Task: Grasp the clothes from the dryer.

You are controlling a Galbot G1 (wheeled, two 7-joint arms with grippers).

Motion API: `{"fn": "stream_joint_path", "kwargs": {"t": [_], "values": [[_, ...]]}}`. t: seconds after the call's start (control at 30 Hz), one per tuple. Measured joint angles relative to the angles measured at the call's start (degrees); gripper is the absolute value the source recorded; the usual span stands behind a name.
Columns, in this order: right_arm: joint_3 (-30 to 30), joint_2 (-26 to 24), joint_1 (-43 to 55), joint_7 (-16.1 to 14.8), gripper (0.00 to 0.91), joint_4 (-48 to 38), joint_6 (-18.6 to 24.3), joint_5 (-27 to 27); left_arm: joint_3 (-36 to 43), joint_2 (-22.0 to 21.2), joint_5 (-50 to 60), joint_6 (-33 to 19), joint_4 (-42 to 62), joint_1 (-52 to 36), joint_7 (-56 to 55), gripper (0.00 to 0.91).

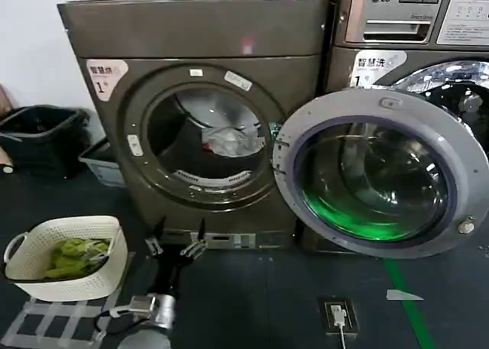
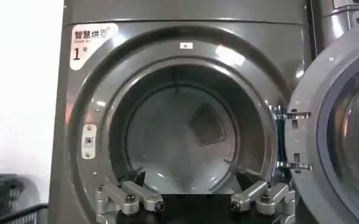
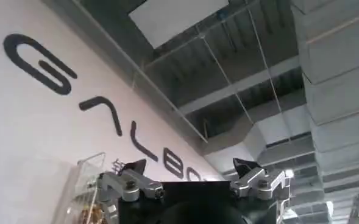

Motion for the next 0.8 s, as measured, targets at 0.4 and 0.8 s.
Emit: {"fn": "stream_joint_path", "kwargs": {"t": [0.4, 0.8], "values": [[0.0, 0.1, 0.2, -0.5, 0.907, 0.3, -0.4, 0.5, 0.2, 0.1, -0.2, 0.1, 0.1, -0.6, 0.1, 0.907], [0.0, 0.1, 0.1, -0.8, 0.907, 0.5, -0.5, 0.7, 0.0, 0.4, -0.1, 0.1, -0.3, -0.1, 0.1, 0.907]]}}
